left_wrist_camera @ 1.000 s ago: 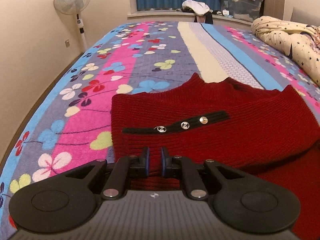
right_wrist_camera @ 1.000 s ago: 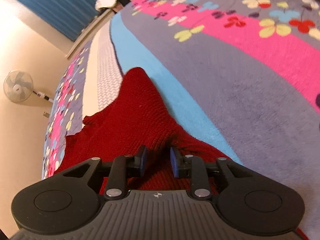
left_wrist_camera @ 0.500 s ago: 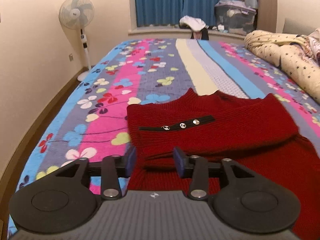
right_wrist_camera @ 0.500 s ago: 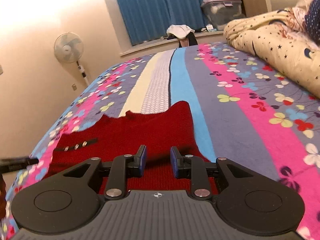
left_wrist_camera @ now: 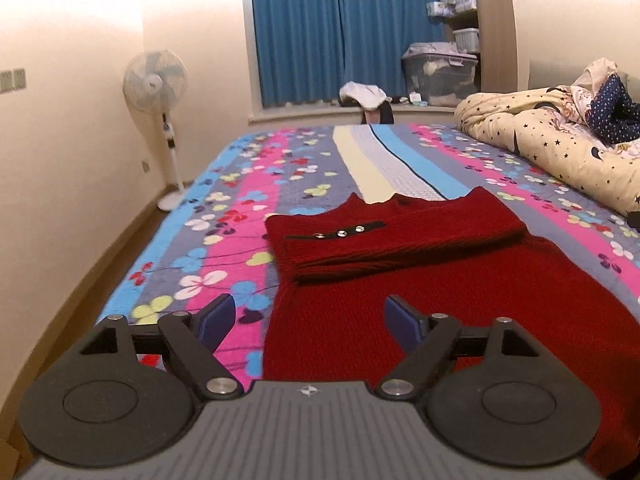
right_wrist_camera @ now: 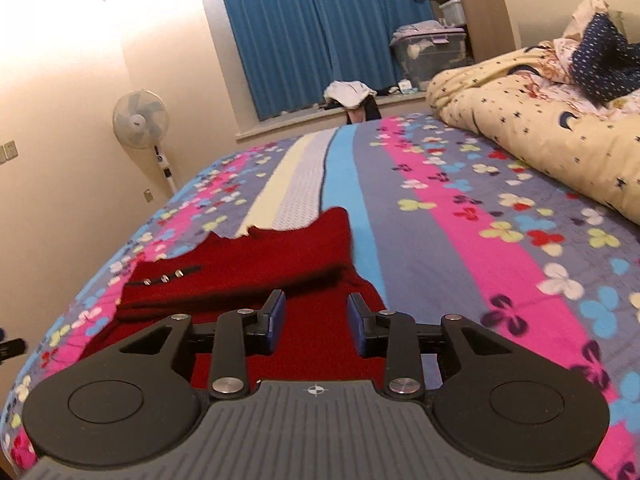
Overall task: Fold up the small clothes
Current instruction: 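Move both tools open toward the sweater hem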
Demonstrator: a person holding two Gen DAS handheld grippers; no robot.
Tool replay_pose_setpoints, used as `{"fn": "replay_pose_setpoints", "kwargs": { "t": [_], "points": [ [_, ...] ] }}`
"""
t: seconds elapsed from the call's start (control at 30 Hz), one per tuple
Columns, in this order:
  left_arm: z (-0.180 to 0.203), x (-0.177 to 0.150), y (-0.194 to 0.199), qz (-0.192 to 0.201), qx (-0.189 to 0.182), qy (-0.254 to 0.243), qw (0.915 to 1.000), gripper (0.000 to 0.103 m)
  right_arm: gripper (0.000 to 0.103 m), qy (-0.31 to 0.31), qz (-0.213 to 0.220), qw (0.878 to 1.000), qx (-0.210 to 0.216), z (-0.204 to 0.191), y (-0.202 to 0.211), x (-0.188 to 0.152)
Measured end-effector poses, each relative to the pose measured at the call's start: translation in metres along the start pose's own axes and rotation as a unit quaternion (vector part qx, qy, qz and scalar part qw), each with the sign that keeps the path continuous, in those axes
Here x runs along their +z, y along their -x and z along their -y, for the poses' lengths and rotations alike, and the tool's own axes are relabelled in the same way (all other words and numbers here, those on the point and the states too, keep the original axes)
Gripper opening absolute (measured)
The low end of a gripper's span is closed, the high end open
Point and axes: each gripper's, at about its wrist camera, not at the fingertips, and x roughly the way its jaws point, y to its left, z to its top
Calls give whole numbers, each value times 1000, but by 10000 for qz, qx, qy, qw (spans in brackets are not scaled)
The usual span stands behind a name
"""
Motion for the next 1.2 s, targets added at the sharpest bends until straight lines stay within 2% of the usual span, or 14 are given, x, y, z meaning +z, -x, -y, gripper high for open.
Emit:
{"fn": "replay_pose_setpoints", "kwargs": {
  "t": [0.1, 0.17, 0.3, 0.37, 0.5, 0.63, 0.73, 0.77, 0.83, 0.93, 1.0, 1.07, 1.2],
  "points": [
    [-1, -14, 12, -133, -73, -58, 9999, 86, 36, 79, -164, 9998, -41, 8, 6, -8],
    [-2, -23, 16, -265, 37, -71, 9996, 86, 39, 87, -330, 9993, -157, 17, 7, -14],
    [-15, -36, 12, -748, -38, 158, 9971, 85, 40, -110, -989, 9941, -428, 42, -1, -28],
    [-26, -41, 4, -1035, -136, 353, 9939, 82, 40, -205, -1263, 9902, -553, 54, -6, -35],
    [-44, -54, -16, -1715, -209, 719, 9823, 68, 44, -269, -1755, 9819, -655, 66, -17, -50],
    [-53, -69, -36, -2488, -278, 1034, 9626, 59, 44, -369, -2429, 9660, -808, 73, -34, -66],
    [-52, -82, -47, -2964, -392, 1129, 9476, 50, 46, -107, -2682, 9597, -831, 66, -43, -74],
    [-51, -86, -49, -3043, -377, 1121, 9452, 48, 46, 20, -2723, 9584, -856, 62, -45, -76],
    [-50, -88, -48, -3052, -362, 1053, 9457, 46, 47, 167, -2752, 9572, -880, 58, -48, -78],
    [-51, -90, -46, -3046, -422, 1013, 9461, 36, 45, 105, -2757, 9568, -913, 60, -47, -78],
    [-49, -90, -44, -3015, -476, 940, 9476, 16, 45, 34, -2720, 9575, -958, 62, -46, -78],
    [-45, -89, -42, -2967, -488, 871, 9497, 13, 45, 77, -2728, 9573, -951, 62, -45, -77],
    [-39, -85, -41, -2922, -497, 774, 9519, 13, 46, 66, -2796, 9554, -946, 63, -48, -76]
  ]
}}
